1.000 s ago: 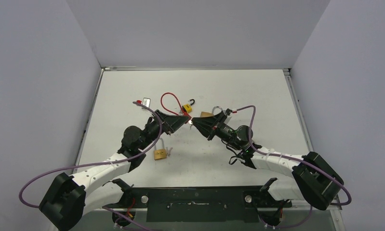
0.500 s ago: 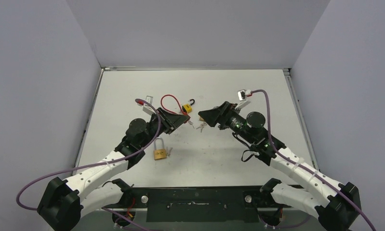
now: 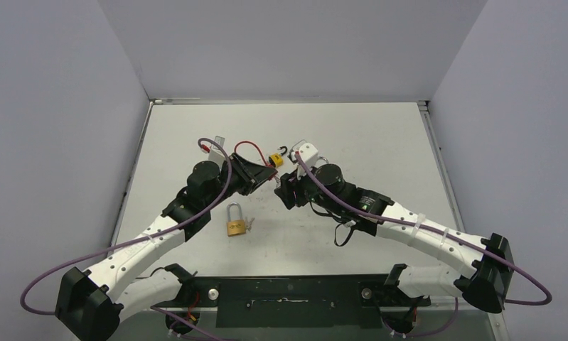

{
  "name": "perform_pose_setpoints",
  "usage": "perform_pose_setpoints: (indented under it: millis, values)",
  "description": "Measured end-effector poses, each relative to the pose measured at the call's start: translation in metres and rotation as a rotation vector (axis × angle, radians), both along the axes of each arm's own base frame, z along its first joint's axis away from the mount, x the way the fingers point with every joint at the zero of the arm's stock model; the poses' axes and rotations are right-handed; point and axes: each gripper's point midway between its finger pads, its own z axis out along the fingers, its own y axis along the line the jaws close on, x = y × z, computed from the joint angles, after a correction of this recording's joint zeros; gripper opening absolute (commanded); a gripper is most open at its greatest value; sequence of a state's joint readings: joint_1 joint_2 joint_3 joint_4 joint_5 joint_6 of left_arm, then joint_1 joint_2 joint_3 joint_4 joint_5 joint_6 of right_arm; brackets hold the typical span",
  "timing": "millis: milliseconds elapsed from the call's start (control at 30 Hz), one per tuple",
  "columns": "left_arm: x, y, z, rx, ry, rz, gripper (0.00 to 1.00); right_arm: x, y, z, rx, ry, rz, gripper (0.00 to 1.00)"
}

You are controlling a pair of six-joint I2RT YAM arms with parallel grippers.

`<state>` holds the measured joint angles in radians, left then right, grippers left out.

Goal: Unlock with the key
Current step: Unlock the lock.

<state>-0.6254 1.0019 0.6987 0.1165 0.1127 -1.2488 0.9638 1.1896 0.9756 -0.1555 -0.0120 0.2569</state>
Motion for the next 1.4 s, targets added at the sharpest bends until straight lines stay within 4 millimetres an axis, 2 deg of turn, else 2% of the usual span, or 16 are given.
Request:
perform_pose_setpoints:
  millis: [267,467,767,833,867,1000,1100,1267,1400]
  values:
    - [-0.002,0.000,-0.003,0.001,0.020,-0.012,0.00,0.012,-0.001,0.007,-0.049,-0.073,-0.052,0.44]
    - [-0.002,0.000,-0.004,-0.004,0.028,-0.014,0.00,0.016,0.002,0.002,-0.073,-0.081,-0.058,0.21]
    - [0.000,0.002,-0.003,-0.011,0.031,-0.002,0.00,0.015,0.007,0.002,-0.065,-0.071,-0.049,0.01]
    - [0.001,0.002,-0.002,-0.014,0.027,0.001,0.00,0.017,0.006,0.003,-0.046,-0.050,-0.065,0.00]
    - [0.001,0.003,-0.001,-0.016,0.024,0.002,0.00,0.018,0.005,0.003,-0.028,-0.032,-0.076,0.00]
    - [-0.002,0.001,-0.005,-0.024,0.025,-0.014,0.00,0.034,-0.002,0.013,0.104,0.037,-0.127,0.24]
    - [-0.007,0.001,-0.016,-0.018,0.049,-0.030,0.00,0.040,-0.007,0.022,0.155,0.038,-0.145,0.35]
    - [-0.008,0.001,-0.019,-0.016,0.064,-0.031,0.00,0.026,0.002,0.028,0.175,0.024,-0.079,0.48]
    - [-0.009,0.002,-0.020,-0.014,0.067,-0.029,0.00,0.012,0.002,0.027,0.167,0.008,-0.030,0.52]
